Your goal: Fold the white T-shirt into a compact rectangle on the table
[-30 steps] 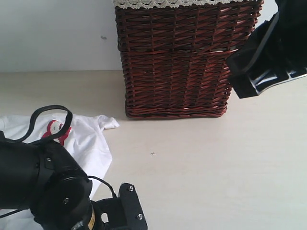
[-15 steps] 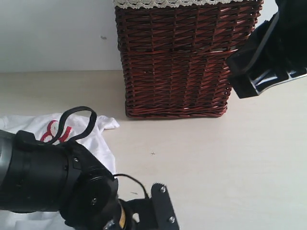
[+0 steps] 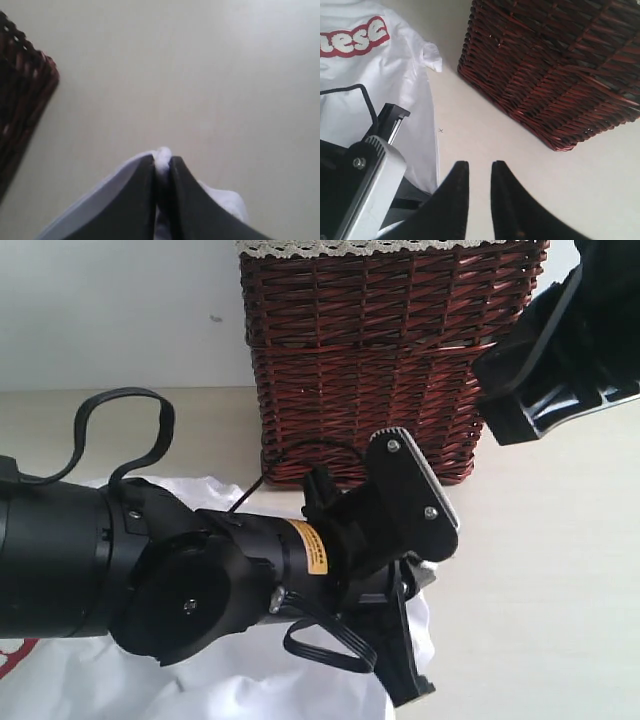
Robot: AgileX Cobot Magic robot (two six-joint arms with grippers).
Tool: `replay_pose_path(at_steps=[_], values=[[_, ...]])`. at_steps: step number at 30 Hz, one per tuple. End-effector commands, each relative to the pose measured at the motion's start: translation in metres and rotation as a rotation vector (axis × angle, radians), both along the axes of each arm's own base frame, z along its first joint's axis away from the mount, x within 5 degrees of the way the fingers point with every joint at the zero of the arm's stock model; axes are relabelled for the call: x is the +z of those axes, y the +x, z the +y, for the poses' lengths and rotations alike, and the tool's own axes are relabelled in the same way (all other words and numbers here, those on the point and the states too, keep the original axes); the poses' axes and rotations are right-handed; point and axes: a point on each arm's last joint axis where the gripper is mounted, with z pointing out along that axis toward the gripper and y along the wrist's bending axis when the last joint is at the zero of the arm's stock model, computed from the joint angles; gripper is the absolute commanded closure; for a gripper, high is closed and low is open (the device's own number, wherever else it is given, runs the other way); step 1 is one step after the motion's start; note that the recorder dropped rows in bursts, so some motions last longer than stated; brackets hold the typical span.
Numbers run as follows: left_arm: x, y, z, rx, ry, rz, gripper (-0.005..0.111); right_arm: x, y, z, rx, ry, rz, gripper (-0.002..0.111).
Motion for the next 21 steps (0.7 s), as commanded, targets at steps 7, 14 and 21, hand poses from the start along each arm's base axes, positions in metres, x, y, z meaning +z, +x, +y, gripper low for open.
replay_pose_path(at_steps=[7,14,21], values=[[0.044,0.007,-0.002,0.096,-0.279,-0.127,0.057,0.002,0.001,-0.003,-0.003,-0.019,-0.026,0.09],[0.102,-0.012,0.034,0.045,-0.272,-0.097,0.053,0.0,0.0,-0.005,-0.013,-0.048,-0.001,0.09],[0.086,0.045,0.146,0.538,-0.048,0.381,0.107,-0.057,0.011,0.003,-0.02,-0.203,0.136,0.108]])
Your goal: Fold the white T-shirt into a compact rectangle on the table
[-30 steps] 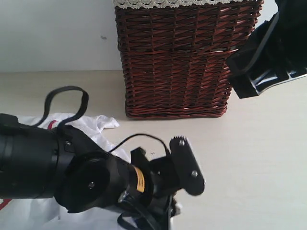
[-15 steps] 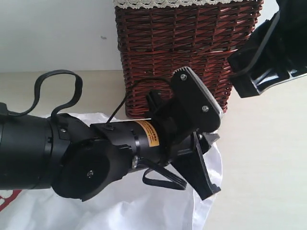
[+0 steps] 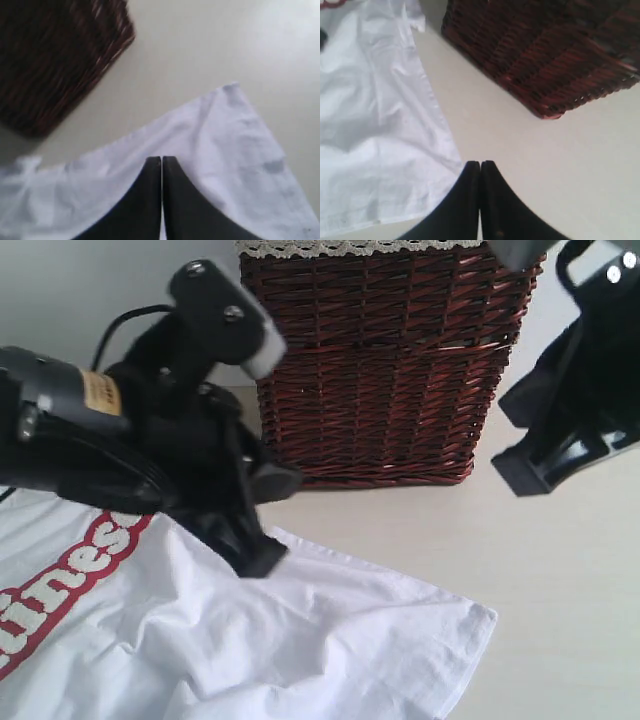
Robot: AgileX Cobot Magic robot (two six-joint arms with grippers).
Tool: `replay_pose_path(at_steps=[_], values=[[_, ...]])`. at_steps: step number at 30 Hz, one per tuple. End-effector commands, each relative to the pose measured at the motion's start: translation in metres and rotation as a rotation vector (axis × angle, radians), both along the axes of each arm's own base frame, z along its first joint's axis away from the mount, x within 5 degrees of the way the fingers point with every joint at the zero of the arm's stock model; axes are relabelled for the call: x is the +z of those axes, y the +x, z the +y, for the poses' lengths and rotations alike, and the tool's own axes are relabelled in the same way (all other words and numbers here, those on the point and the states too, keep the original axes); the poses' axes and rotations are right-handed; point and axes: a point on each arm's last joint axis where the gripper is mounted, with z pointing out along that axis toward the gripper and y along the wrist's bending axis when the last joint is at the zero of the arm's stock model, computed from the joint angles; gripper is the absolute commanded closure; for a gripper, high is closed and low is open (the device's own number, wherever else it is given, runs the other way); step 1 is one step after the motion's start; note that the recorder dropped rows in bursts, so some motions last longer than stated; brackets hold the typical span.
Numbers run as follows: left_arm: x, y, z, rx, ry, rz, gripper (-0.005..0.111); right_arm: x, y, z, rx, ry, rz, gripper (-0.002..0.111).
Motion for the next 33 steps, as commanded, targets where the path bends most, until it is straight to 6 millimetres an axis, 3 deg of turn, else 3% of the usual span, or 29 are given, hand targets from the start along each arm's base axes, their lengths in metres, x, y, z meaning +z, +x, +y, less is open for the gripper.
replay_pose_path(at_steps=[1,6,8,14,17,21,28,33], values=[[-0.008,0.036,0.064,0.38,0.005,0.23,0.107,-0.043,0.009,0.011,-0.009,-0.085,0.135,0.108],[-0.042,0.056,0.128,0.609,0.147,0.429,0.107,-0.104,0.029,0.026,-0.032,-0.205,0.32,0.108],[-0.057,0.056,0.139,0.662,0.164,0.49,0.107,-0.129,0.041,0.023,-0.097,-0.231,0.409,0.108],[-0.075,0.058,0.139,0.66,0.205,0.539,0.107,-0.19,0.059,0.031,-0.187,-0.162,0.639,0.108],[-0.075,0.06,0.139,0.665,0.192,0.516,0.107,-0.216,0.058,0.039,-0.169,-0.115,0.661,0.108],[-0.069,0.065,0.138,0.667,0.174,0.493,0.107,-0.249,0.062,0.036,-0.2,-0.193,0.669,0.108],[-0.066,0.067,0.137,0.664,0.173,0.486,0.107,-0.275,0.086,0.026,-0.278,-0.216,0.557,0.108],[-0.066,0.067,0.137,0.664,0.176,0.485,0.107,-0.279,0.122,-0.003,-0.378,-0.239,0.54,0.108]])
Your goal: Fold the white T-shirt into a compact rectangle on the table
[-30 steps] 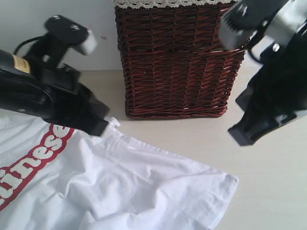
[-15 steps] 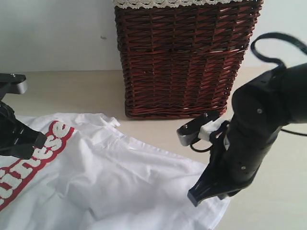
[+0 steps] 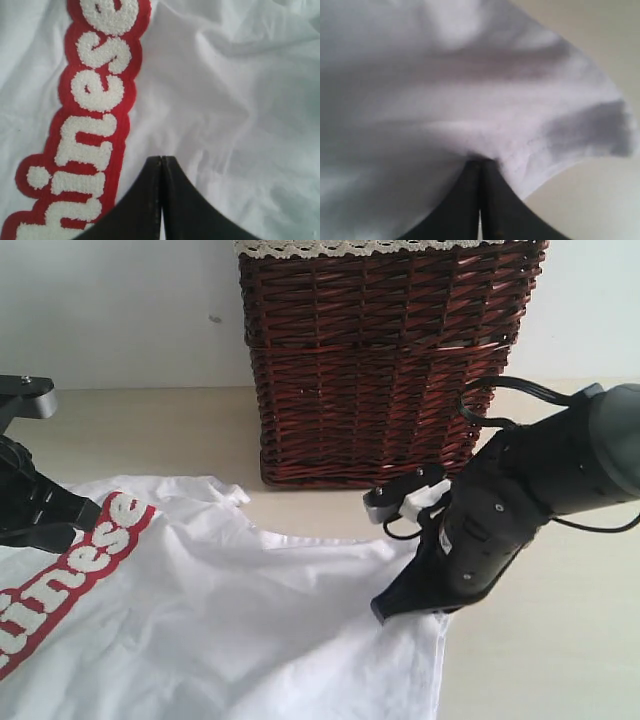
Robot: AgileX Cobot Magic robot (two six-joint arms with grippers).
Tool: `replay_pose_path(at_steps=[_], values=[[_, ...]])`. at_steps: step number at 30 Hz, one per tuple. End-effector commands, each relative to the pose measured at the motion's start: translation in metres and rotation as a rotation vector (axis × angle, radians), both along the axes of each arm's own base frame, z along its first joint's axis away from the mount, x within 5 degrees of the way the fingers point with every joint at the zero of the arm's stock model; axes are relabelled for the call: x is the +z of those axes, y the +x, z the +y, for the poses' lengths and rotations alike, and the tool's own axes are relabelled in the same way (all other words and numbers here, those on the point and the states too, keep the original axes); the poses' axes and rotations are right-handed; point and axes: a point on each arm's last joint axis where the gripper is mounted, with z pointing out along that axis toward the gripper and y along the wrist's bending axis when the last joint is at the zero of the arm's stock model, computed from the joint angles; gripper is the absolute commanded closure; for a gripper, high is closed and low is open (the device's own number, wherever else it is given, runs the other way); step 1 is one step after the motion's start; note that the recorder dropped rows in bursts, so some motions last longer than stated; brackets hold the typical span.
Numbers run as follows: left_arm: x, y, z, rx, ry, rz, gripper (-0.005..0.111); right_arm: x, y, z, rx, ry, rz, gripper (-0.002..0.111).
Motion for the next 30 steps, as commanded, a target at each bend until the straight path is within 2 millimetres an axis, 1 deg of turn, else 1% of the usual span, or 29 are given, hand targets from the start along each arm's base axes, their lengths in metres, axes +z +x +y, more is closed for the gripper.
replay_pose_path(at_steps=[1,3,9,12,14,15,16,18,19,20,21,22,23,24,25,26,27,29,30], values=[[0.001,0.002,0.0,0.002,0.002,-0.005,0.107,-0.028,0.027,-0.036,-0.065,-0.093,0.041,0.108],[0.001,0.002,0.0,0.003,0.002,-0.013,0.107,-0.022,0.041,-0.045,-0.107,-0.085,0.017,0.108],[0.002,0.01,0.002,0.009,0.013,-0.083,0.107,-0.005,0.069,-0.06,-0.149,-0.099,-0.025,0.108],[0.002,0.01,0.002,0.007,0.016,-0.088,0.107,0.0,0.071,-0.062,-0.169,-0.118,-0.006,0.108],[0.002,0.009,0.002,0.005,0.019,-0.083,0.107,0.01,0.07,-0.056,-0.148,-0.067,-0.013,0.108],[0.001,0.008,0.002,0.003,0.021,-0.067,0.107,0.028,0.068,-0.05,-0.139,0.017,-0.038,0.108],[0.001,0.007,0.002,0.002,0.022,-0.059,0.107,0.037,0.066,-0.047,-0.14,0.058,-0.044,0.108],[0.001,0.007,0.002,0.001,0.023,-0.052,0.107,0.087,0.052,-0.041,-0.058,0.199,-0.13,0.108],[0.001,0.007,0.002,0.001,0.023,-0.054,0.107,0.105,0.046,-0.04,-0.041,0.242,-0.163,0.108],[0.001,0.006,0.002,-0.003,0.024,-0.053,0.107,0.128,0.035,-0.041,-0.003,0.286,-0.211,0.107],[0.001,0.007,0.003,-0.012,0.034,-0.055,0.107,0.145,0.026,-0.042,0.033,0.31,-0.24,0.104],[0.001,0.007,0.004,-0.021,0.047,-0.059,0.107,0.163,0.01,-0.042,0.117,0.334,-0.224,0.096],[0.001,0.007,0.004,-0.023,0.051,-0.062,0.107,0.173,-0.003,-0.042,0.198,0.343,-0.19,0.089],[0.001,0.007,0.004,-0.026,0.056,-0.064,0.107,0.183,-0.024,-0.042,0.293,0.347,-0.12,0.079],[0.001,0.007,0.005,-0.027,0.058,-0.064,0.107,0.186,-0.034,-0.037,0.312,0.367,-0.101,0.075],[0.001,0.007,0.005,-0.027,0.058,-0.064,0.107,0.188,-0.049,-0.034,0.361,0.37,-0.086,0.073],[0.001,0.007,0.004,-0.029,0.058,-0.064,0.107,0.187,-0.061,-0.027,0.43,0.37,-0.079,0.073],[0.0,0.005,0.004,-0.033,0.063,-0.045,0.107,0.181,-0.09,-0.014,0.584,0.353,-0.052,0.073],[0.0,0.005,0.004,-0.034,0.064,-0.041,0.107,0.174,-0.1,-0.013,0.631,0.318,-0.034,0.073]])
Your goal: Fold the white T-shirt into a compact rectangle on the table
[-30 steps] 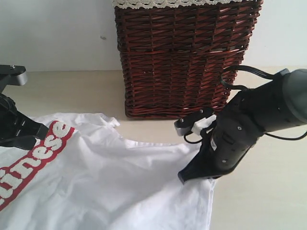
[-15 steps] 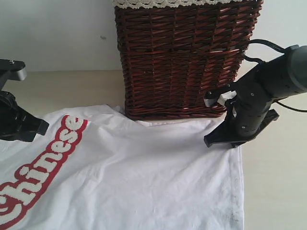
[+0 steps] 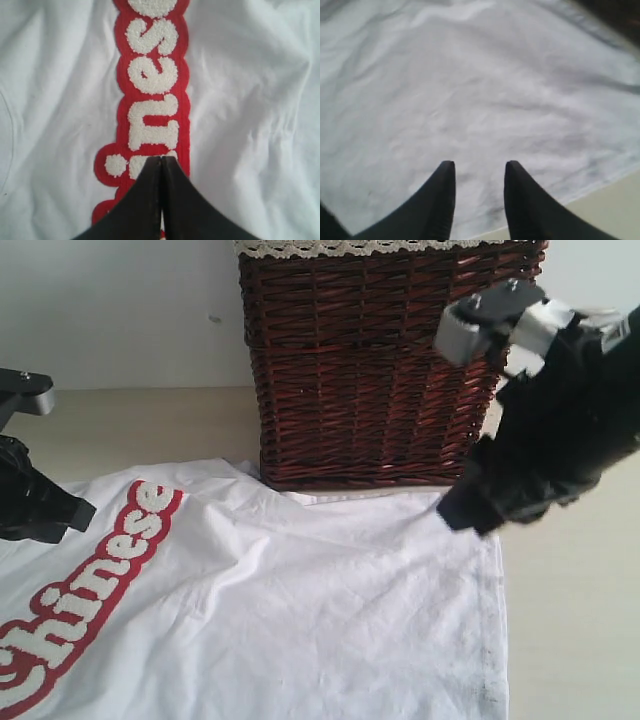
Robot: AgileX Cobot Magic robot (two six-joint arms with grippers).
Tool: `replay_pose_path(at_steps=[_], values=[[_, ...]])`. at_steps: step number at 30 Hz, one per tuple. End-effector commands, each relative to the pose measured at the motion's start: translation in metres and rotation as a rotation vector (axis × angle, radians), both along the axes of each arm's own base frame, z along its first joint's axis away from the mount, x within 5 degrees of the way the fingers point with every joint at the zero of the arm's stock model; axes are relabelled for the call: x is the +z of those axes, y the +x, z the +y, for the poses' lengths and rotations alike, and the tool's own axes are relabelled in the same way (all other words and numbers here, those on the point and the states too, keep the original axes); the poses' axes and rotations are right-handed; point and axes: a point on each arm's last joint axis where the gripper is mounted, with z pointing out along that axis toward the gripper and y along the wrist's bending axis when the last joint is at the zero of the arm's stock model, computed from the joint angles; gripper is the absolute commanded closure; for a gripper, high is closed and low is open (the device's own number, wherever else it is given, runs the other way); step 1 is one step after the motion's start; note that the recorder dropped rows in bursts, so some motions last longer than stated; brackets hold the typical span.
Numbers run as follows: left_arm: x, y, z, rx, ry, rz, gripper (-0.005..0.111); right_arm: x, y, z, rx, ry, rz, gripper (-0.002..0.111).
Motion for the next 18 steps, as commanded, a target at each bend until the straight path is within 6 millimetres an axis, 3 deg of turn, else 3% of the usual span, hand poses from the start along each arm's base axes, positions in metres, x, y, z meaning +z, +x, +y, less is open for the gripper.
replay_pose_path(at_steps=[1,7,11,15,18], values=[[0.001,-0.001,0.0,-0.007,0.007,0.014,0.107,-0.015,-0.057,0.015,0.267,-0.085,0.024,0.073],[0.001,-0.001,0.0,-0.007,0.007,0.014,0.107,-0.064,-0.117,0.015,0.431,-0.217,0.176,0.056],[0.002,0.0,0.0,0.0,-0.004,0.011,0.107,-0.099,-0.143,0.023,0.534,-0.258,0.118,0.048],[0.002,0.0,-0.001,0.002,-0.008,0.009,0.107,-0.119,-0.156,0.047,0.623,-0.295,0.045,0.045],[0.002,0.0,-0.001,0.007,-0.014,0.011,0.107,-0.138,-0.147,0.05,0.554,-0.419,0.013,0.045]])
